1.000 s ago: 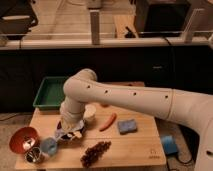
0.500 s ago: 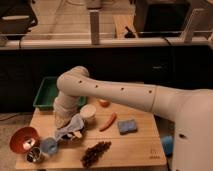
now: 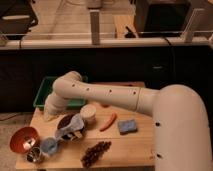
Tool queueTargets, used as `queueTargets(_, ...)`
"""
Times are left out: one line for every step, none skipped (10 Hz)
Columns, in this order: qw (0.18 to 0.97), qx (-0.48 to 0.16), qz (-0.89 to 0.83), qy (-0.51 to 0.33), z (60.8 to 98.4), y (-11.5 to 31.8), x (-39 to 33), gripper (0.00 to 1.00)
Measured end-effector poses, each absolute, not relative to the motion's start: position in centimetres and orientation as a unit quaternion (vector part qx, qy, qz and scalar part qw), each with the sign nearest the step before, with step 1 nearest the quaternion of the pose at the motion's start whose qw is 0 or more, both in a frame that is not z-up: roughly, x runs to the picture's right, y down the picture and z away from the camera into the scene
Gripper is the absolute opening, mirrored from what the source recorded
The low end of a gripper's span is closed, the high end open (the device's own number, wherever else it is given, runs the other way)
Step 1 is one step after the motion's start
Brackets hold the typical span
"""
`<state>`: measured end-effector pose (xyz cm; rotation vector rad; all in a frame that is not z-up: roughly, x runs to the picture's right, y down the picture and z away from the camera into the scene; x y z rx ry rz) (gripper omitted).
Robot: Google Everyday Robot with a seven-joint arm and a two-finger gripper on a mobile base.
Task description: Place fork in red bowl
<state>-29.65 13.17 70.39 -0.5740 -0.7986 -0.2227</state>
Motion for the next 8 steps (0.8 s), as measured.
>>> queueTargets(0.878, -0.273, -0.09, -0.383, 70.7, 13.5, -30.4, 0.8)
queueTargets(0.876, -0.28, -0.08, -0.384, 71.3, 14.3, -31.8, 0.8)
queueTargets(0.874, -0.287, -0.072, -0.386, 71.8, 14.8, -32.5, 0.8)
queueTargets(0.872, -0.291, -0.061, -0.388, 72.2, 15.2, -32.9, 0.8)
queueTargets(0.87, -0.296, -0.05, -0.391, 72.7, 15.6, -33.5, 0.8)
queueTargets(0.868, -0.299, -0.046, -0.394, 73.0, 16.0, -34.3, 0.8)
queueTargets(0.864, -0.303, -0.041, -0.399, 73.2, 16.3, -35.0, 0.8)
queueTargets(0.862, -0.306, -0.037, -0.402, 73.5, 16.4, -35.4, 0.8)
